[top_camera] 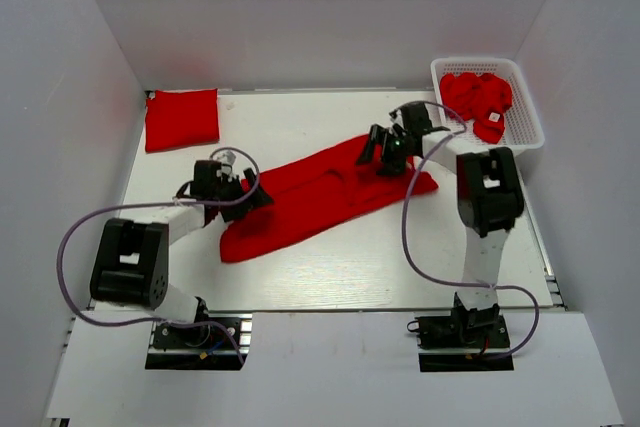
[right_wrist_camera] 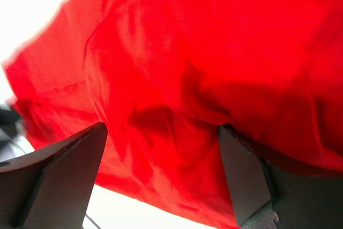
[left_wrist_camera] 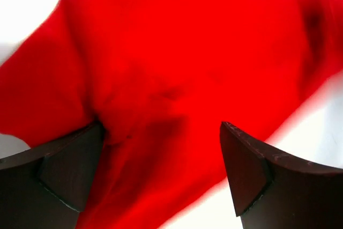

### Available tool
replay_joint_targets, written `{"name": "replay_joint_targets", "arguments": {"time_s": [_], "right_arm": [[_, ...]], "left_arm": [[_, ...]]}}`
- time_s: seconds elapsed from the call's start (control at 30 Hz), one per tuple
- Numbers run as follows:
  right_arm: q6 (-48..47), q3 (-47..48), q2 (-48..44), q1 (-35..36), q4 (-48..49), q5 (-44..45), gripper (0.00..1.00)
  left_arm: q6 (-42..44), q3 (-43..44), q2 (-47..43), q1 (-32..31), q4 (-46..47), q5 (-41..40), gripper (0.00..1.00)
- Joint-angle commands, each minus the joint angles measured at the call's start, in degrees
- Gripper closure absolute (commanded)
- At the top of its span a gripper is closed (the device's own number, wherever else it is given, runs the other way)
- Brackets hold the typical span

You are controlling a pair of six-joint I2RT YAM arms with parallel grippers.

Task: Fold and stack the t-shirts
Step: Rotate the tshirt 80 degrees

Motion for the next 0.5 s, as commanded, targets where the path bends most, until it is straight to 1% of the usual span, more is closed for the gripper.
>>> {"name": "replay_joint_targets", "arguments": {"time_s": [0.0,0.03,0.07,0.1,0.13,0.17,0.2,0.23,0.27,0.3,0.33,0.37,0.4,0.43,0.47], "right_arm": [[-1.52,14.06,14.85,0.75,3.95,-4.43,0.1],[-2.13,18.07,17.48,0.75,3.95,-9.94,0.1],[-1.53,22.29,26.12,0.66,3.95,-12.34,0.1],[-0.48,35.56,28.91,1.09,4.21,-15.41,0.1],[-0.64,40.65,31.63,1.62,3.95,-16.75,0.1],[-0.47,44.97,38.53,1.89,3.43,-15.54,0.1],[-1.07,55.71,40.08,2.32,2.47,-15.01,0.1],[-1.34,57.21,41.32,2.76,3.94,-14.66,0.1],[-0.91,56.88,40.72,2.68,8.82,-12.91,0.1],[-0.99,55.83,39.76,2.51,11.13,-12.81,0.1],[-1.34,52.43,37.4,2.59,14.64,-12.89,0.1],[-1.52,49.69,34.59,2.51,14.59,-12.2,0.1],[-3.96,49.23,33.6,2.68,16.24,-11.84,0.1],[-7.55,49.14,31.42,3.03,13.3,-10.62,0.1],[-11.5,49.23,29.31,3.55,12.05,-8.09,0.1]], "left_arm": [[-4.71,-10.87,1.57,-5.29,-19.74,9.76,0.0],[-4.71,-12.19,0.68,-6.51,-20.28,12.31,0.0],[-4.71,-14.11,-0.28,-7.57,-21.16,14.33,0.0],[-4.71,-14.13,-2.56,-10.37,-21.16,19.49,0.0],[-4.71,-14.13,-3.8,-11.87,-22.3,21.54,0.0],[-5.32,-13.44,-5.29,-13.54,-25.0,22.52,0.0],[-5.32,-12.74,-6.87,-16.95,-25.99,25.14,0.0],[-5.32,-10.73,-9.41,-18.2,-26.78,26.38,0.0],[-5.32,-9.05,-10.39,-19.35,-29.31,26.92,0.0],[-4.54,-7.04,-11.1,-20.32,-31.34,25.96,0.0],[-3.66,-2.4,-11.1,-21.89,-33.1,24.48,0.0],[-1.74,-0.36,-11.1,-22.52,-34.08,23.24,0.0],[0.02,1.75,-11.1,-22.52,-35.48,22.36,0.0],[1.69,6.65,-10.06,-23.04,-36.19,21.66,0.0],[4.67,8.96,-9.27,-23.05,-36.19,21.04,0.0]]}}
